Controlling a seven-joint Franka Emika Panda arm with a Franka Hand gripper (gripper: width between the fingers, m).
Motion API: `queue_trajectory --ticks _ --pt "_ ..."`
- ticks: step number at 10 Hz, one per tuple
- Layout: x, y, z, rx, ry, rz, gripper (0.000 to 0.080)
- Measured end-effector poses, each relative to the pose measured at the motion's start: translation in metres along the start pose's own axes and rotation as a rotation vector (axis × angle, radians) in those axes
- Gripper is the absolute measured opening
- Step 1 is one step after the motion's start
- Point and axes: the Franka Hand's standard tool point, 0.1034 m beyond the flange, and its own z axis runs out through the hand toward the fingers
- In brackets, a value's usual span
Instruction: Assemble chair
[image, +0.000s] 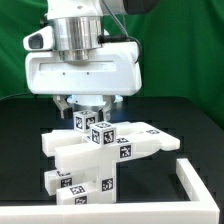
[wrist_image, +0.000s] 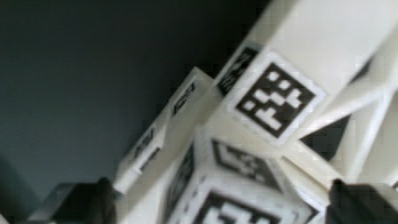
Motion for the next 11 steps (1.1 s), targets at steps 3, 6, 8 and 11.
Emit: queue_trajectory --ticks 3,6,8,11 --pt "-0.0053 0.0048 0.0027 -0.009 0.003 -0.257 0.0645" --pt "-0.0040 0.0018 0.0058 -0.041 0.023 -0.672 0.0648" --pt "-0.0066 0.0008 0.0083 -0.041 0.028 -0.674 0.0626" --pt "-0.0067 0.0009 0.0088 -0.038 0.030 -0.493 0.0280"
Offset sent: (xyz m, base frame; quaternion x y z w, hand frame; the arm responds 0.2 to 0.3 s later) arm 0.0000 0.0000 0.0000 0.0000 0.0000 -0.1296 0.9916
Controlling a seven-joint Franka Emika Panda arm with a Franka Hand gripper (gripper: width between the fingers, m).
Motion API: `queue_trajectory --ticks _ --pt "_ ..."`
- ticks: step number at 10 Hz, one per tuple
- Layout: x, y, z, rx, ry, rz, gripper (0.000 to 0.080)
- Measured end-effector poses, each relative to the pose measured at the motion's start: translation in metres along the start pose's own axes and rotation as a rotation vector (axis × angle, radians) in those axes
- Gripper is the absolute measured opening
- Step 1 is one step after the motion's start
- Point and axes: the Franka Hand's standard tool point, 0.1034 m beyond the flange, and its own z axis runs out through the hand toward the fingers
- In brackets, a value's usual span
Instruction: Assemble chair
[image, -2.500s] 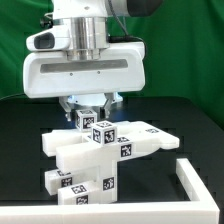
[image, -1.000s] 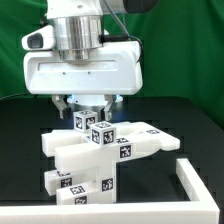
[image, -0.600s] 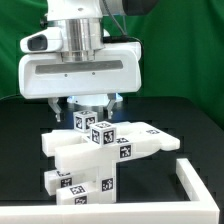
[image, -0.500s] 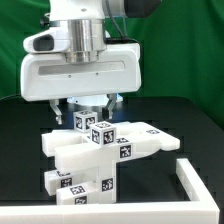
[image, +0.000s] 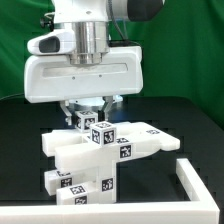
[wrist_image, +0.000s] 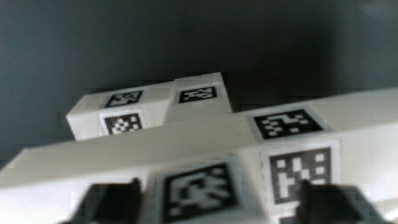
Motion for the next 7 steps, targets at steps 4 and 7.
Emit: queue_trajectory --ticks 4,7 --pt "0.0019 0.0001 0.0007 -0.009 0.030 0.511 0.0281" --pt "0.0071 0.0035 0.0015 0.035 0.060 0.929 0.0282"
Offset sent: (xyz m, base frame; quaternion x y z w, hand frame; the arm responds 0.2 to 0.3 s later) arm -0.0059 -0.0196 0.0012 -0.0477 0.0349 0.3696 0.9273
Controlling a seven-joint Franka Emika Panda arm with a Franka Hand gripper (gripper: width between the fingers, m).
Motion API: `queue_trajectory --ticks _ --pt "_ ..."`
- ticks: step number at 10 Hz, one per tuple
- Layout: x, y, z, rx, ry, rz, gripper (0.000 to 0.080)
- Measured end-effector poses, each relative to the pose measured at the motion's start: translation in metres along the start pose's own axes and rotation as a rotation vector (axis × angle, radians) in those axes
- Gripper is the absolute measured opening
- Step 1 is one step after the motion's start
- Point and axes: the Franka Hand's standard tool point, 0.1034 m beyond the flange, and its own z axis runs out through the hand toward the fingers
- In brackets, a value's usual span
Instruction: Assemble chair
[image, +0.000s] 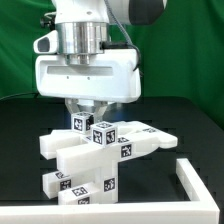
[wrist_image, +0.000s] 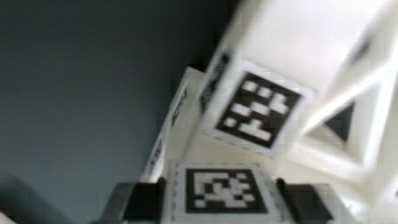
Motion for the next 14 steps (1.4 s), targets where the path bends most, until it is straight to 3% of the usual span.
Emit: queue_trajectory --ticks 1,4,6,7,13,14 --pt "0.0000 -0.0003 -0.0001 0.015 -0.006 0.067 0.0282" --pt "-0.0003 0.0006 0.0001 0.006 -0.012 -0.064 0.0306" --pt "0.0060 0.0028 -0.0024 -0.012 -0.075 -0.409 0.0580" --pt "0.0062 0.0013 -0.0038 -0.026 -0.076 -0.554 0.0633" --pt "0.0080 0.0037 -0.0033 -0.026 -0.074 -1.052 0.0649" --pt "0.0074 0.0047 -0.0026 -0.028 -0.076 -1.022 0.0591"
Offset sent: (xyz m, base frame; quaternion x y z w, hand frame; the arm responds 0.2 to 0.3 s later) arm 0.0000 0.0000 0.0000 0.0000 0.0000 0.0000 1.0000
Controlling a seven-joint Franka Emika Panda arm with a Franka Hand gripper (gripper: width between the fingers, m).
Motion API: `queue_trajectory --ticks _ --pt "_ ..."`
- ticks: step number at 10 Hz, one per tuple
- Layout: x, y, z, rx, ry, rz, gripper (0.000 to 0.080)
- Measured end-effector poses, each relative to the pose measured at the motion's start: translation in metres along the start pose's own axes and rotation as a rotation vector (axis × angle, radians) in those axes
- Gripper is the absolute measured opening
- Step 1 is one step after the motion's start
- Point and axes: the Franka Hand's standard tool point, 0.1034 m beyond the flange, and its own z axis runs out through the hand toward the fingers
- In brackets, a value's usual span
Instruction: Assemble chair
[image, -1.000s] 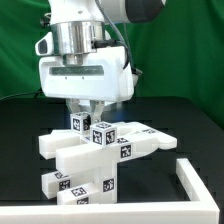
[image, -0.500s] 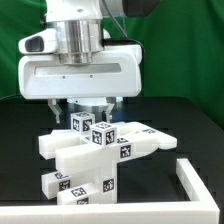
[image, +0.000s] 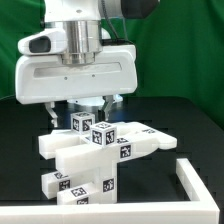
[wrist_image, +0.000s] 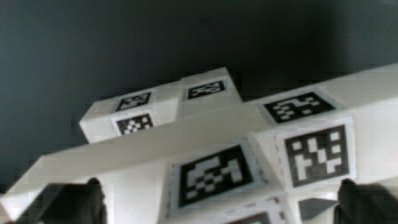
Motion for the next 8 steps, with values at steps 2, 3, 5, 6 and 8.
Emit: queue_trajectory --ticks 2,3,5,6,8 --pt "-0.0002 0.0002 0.0004 0.001 0.000 0.024 0.0442" --pt "-0.0003 0.0001 0.0006 0.001 -0.001 0.099 0.0302" --pt "-0.0002 -0.0002 0.0007 0.002 0.000 0.259 0.0282" --pt "0.0003 -0.0004 0.0006 0.003 0.002 0.352 0.0282" --pt "0.0028 0.0001 0.0008 0.006 -0.003 0.709 0.0282"
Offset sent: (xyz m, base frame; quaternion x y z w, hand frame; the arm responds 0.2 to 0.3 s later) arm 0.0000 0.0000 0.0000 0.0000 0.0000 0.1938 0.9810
